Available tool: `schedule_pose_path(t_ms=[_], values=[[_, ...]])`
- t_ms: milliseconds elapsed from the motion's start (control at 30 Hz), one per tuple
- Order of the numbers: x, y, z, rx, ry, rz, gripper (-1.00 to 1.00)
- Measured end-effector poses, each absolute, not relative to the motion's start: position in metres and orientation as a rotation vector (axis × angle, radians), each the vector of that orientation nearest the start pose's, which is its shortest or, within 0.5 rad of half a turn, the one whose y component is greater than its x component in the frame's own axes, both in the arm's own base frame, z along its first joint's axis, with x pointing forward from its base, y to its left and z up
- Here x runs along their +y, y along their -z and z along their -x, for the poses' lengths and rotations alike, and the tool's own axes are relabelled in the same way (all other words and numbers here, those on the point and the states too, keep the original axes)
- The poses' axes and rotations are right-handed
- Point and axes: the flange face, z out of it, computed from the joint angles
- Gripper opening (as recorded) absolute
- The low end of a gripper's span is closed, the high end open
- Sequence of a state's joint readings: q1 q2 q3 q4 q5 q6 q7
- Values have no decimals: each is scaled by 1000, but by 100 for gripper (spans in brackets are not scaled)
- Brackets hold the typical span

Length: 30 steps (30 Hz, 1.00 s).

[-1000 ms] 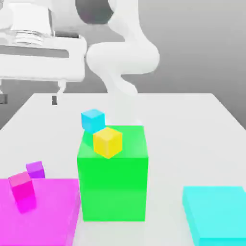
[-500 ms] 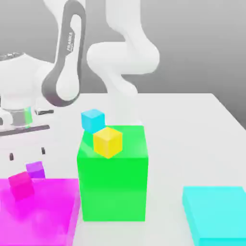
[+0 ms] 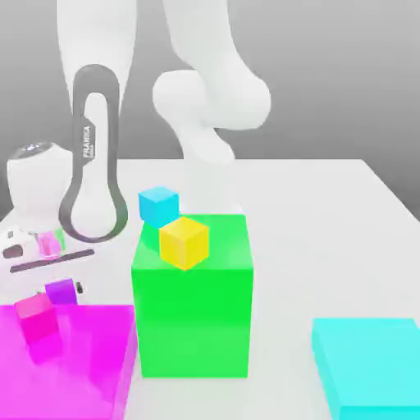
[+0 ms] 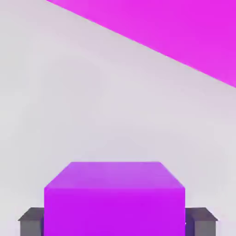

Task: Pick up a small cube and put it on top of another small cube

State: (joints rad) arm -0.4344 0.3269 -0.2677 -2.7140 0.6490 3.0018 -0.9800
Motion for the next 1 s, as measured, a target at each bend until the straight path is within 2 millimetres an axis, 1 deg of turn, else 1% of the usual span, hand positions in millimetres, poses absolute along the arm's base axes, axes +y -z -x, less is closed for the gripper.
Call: schedule_pose_path(t_ms=[67, 100, 300, 467, 500, 633, 833, 933, 967, 1000], values=[[-283, -127, -248, 552, -1, 3092, -100], [-284, -129, -248, 551, -1, 3094, -100], [-288, -164, -250, 547, 3, 3104, -100], [-284, -190, -249, 551, 0, 3095, -100], [-284, -195, -253, 546, 2, 3093, -100], [-280, -225, -295, 492, 13, 3094, -100], [-271, -277, -356, 441, 13, 3101, -100], [-263, -304, -382, 428, 5, 3106, -100], [-261, -310, -388, 426, 2, 3108, -100], [-260, -309, -392, 425, 2, 3108, -100]])
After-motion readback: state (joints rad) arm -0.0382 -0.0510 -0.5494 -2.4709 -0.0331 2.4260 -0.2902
